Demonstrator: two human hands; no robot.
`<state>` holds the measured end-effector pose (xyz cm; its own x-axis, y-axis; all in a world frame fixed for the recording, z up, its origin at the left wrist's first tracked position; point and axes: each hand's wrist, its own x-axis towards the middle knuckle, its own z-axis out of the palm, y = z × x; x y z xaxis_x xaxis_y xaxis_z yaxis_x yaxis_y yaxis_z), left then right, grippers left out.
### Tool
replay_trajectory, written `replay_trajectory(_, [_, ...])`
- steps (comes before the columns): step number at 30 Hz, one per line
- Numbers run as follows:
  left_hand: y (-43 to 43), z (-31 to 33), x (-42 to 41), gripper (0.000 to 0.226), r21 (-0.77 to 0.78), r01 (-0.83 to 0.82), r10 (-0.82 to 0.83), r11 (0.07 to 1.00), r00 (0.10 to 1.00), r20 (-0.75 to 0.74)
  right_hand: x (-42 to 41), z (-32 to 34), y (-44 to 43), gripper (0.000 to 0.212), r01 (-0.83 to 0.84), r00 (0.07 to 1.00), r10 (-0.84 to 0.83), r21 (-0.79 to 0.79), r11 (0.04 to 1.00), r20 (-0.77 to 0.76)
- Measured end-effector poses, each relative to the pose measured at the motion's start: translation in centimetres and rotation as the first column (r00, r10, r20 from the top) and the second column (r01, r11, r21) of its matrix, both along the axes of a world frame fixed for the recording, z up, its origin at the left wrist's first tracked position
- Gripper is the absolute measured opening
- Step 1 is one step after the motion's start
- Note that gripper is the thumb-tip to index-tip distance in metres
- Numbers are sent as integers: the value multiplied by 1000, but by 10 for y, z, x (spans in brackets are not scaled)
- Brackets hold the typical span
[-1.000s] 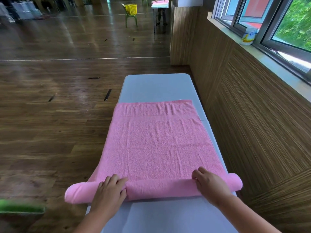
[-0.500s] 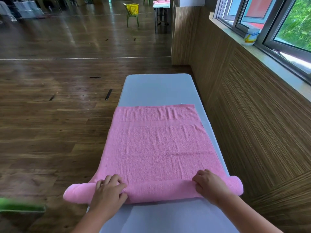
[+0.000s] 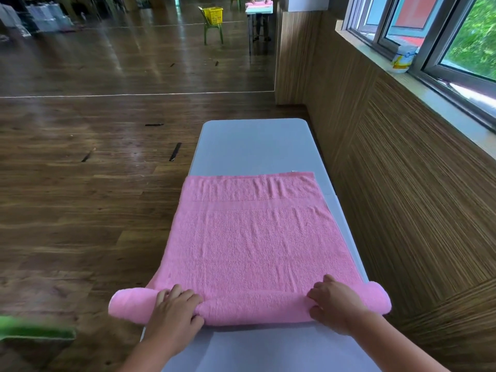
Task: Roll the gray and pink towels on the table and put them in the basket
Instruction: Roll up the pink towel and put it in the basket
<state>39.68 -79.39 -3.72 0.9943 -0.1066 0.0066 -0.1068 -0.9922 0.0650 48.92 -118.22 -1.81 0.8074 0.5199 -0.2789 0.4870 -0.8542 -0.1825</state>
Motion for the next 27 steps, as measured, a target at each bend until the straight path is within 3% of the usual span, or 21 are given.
replay_trajectory(7, [3,7,9,29,-27,-30,32,999,997,74,2,-1,2,22,120,985,-139,168,978,104])
replay_trajectory(12, [1,5,7,12,-130,-29,45,991,992,118,-1,-2,-5,36,18,990,-41,172,985,132])
replay_trajectory(14, [4,0,3,26,-144,-51,59,988,997,49,0,-4,-7,47,-24,991,10,107,994,130])
replay_trajectory(16, [6,-3,0,47,-140,-60,56,988,998,-28,2,-6,-6,41,-15,988,11,27,1000,156])
replay_trajectory(17, [5,-3,0,47,-129,-61,56,990,998,-41,3,-5,-3,34,-9,989,7,12,1000,147])
replay_trajectory(19, [4,-3,0,38,-118,-53,50,992,998,-32,4,3,1,23,-26,993,23,20,999,113])
replay_trajectory(22, [6,-5,0,27,-91,-52,52,994,999,-1,8,8,3,26,-34,998,30,91,995,52])
replay_trajectory(27, [7,1,4,27,-107,-42,50,993,995,82,5,-2,-2,13,32,990,-64,245,969,125])
